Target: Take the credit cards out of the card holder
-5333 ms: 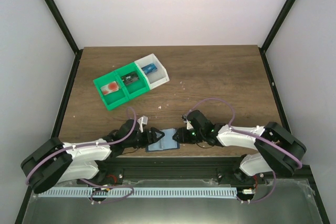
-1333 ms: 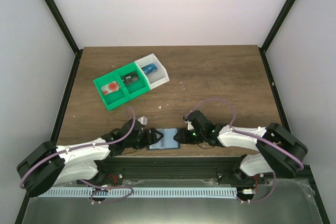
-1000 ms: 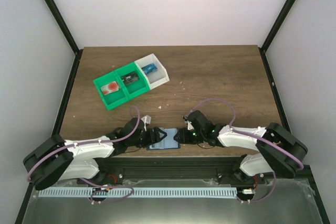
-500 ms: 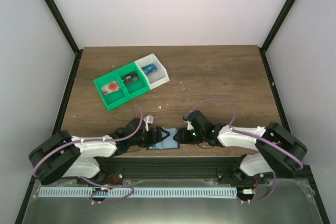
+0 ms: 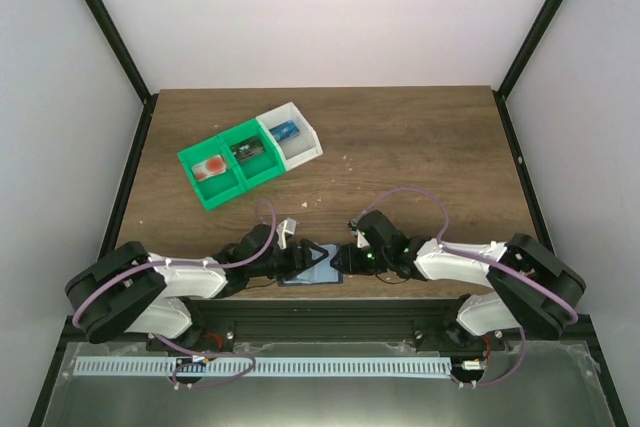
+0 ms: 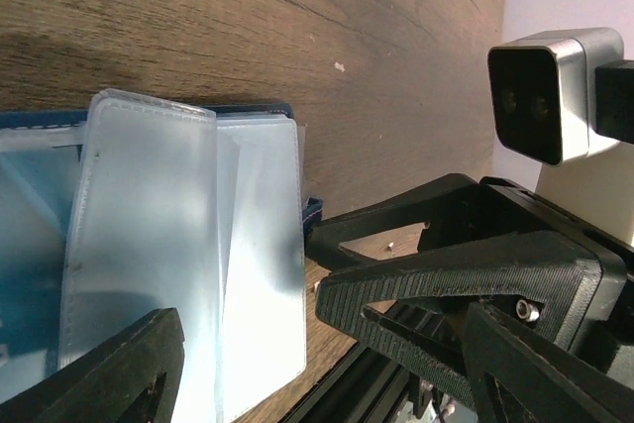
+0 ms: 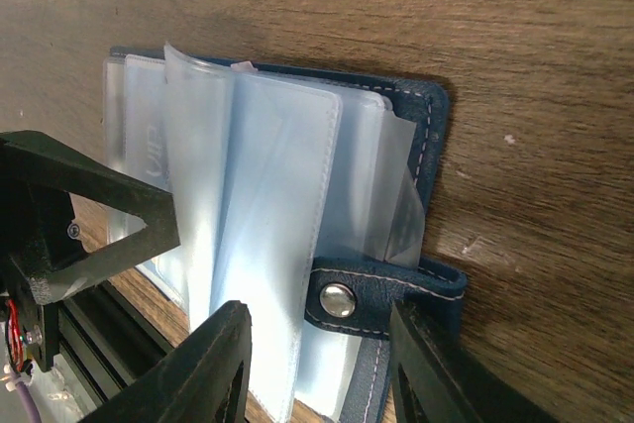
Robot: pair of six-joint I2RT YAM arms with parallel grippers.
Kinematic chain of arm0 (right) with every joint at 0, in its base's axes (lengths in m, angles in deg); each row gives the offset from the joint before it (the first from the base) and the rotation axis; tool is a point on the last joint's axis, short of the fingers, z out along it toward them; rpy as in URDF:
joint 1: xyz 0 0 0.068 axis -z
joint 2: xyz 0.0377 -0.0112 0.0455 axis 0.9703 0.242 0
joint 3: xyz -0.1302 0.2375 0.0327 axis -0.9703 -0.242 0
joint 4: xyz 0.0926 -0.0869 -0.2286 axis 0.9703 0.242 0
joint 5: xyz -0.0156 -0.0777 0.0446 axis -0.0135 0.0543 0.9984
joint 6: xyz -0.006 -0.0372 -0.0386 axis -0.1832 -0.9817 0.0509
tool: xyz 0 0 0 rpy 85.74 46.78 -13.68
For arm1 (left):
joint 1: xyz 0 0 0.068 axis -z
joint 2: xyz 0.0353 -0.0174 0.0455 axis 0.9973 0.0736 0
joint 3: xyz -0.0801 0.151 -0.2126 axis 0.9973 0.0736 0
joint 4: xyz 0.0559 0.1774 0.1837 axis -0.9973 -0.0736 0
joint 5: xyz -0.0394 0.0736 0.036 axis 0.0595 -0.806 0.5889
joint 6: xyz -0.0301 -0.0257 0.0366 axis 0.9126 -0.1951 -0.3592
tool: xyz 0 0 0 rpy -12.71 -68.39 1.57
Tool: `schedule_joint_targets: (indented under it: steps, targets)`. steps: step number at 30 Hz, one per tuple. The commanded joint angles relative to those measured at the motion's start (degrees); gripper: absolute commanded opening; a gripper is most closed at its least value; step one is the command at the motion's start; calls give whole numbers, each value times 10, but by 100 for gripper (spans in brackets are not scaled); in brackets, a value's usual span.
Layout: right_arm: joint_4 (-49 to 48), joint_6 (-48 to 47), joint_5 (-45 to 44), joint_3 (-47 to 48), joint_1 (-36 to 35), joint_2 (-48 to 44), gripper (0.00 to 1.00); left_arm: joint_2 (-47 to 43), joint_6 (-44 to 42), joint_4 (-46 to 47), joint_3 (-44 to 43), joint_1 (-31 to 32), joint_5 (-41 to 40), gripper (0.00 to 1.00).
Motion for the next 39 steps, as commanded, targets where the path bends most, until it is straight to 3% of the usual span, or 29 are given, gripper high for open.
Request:
schedule_joint_targets:
  steps: [1,25,31,39]
  targets:
    - [18,1,-8,-6,-5,-14,40,15,8,56,5,5,9,79]
    - [60,0,-43,4,-5,-65,43,71,14,124,-35,6,35,79]
    - [57,1,-43,2,-6,-66,43,44,-27,68,-89,5,41,79]
    - [57,-5,-43,10,-16,-83,42,-64,-93,-135,-98,-38,-8,81]
